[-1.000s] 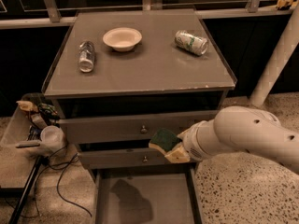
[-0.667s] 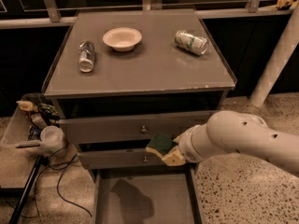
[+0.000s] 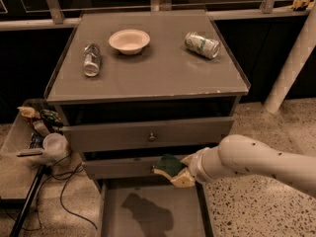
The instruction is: Place sponge into bottom drawer
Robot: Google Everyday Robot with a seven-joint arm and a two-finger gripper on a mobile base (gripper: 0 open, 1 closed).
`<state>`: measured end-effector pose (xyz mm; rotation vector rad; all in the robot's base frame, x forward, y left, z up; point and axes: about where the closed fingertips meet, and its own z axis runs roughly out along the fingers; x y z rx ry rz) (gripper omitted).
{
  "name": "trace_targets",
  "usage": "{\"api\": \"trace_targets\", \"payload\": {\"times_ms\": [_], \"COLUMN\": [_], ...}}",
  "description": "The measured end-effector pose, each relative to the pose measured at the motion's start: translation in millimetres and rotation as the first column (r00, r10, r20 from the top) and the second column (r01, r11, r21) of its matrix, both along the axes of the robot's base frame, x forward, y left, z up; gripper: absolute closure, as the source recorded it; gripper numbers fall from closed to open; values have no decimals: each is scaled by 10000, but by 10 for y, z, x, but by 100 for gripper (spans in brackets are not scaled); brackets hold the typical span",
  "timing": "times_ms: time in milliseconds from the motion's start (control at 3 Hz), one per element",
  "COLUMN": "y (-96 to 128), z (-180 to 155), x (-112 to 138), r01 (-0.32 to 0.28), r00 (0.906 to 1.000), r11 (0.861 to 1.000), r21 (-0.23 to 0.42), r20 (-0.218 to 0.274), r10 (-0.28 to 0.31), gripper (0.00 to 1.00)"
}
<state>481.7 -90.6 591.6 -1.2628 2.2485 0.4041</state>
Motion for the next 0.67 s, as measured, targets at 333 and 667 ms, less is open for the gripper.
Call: {"api": "trace_targets", "payload": {"times_ms": [333,667], "y": [13,-36], "z": [-302,-620], "x": [-164,-264], "r01": [-325,-253], "r00": [9993,9986], "r11": [9983,9946], "r21": [476,1008], "r20": [187,484], "r10": [316,205], "gripper": [100,100]}}
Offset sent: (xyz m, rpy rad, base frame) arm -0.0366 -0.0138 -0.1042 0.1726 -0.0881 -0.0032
